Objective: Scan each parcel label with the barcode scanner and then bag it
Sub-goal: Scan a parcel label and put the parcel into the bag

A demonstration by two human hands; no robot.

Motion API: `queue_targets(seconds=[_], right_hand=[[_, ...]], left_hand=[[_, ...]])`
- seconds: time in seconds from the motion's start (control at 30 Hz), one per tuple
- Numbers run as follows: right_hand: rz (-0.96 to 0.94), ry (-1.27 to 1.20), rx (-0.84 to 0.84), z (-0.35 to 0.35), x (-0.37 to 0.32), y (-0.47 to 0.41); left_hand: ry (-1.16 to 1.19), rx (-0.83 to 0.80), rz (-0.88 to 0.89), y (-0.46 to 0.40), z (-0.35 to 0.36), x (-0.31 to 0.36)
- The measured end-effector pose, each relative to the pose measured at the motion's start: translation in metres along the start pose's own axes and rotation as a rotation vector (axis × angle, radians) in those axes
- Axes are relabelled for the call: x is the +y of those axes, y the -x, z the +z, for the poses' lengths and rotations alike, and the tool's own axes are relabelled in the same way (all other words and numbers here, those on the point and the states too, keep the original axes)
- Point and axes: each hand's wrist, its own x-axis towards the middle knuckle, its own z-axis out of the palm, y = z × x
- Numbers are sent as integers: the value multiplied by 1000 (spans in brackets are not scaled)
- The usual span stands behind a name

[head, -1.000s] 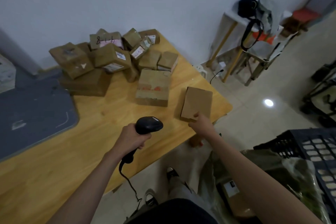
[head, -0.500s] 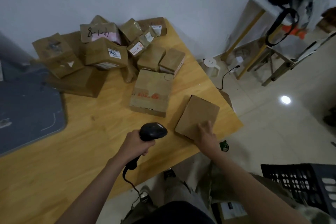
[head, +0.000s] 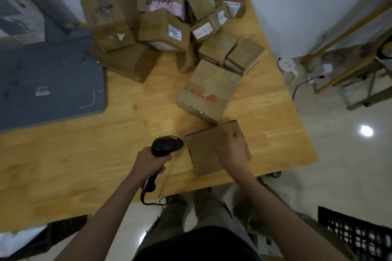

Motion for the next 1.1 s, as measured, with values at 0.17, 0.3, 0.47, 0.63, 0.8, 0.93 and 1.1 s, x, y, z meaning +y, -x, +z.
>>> queue_targets(seconds=[0.17, 0.3, 0.47, 0.63, 0.8, 0.93, 1.1], right_hand=[[282, -93, -192, -20, 36, -34], [213, -93, -278, 2, 31, -24], [157, -203, -224, 18, 10, -8], [64, -508, -227, 13, -43, 3], [230, -878, -378, 13, -79, -3], [235, -878, -467, 12, -96, -7], [285, -944, -497, 13, -107, -10]], left_hand=[[103, -106, -20, -6, 13, -4], [146, -193, -40, -12, 23, -5], [184, -113, -57, -15, -1, -26], [234, -3, -35, -8, -52, -48], [303, 1, 12, 8, -89, -60], [302, -32, 47, 15, -98, -70], [280, -73, 83, 23, -104, -75]])
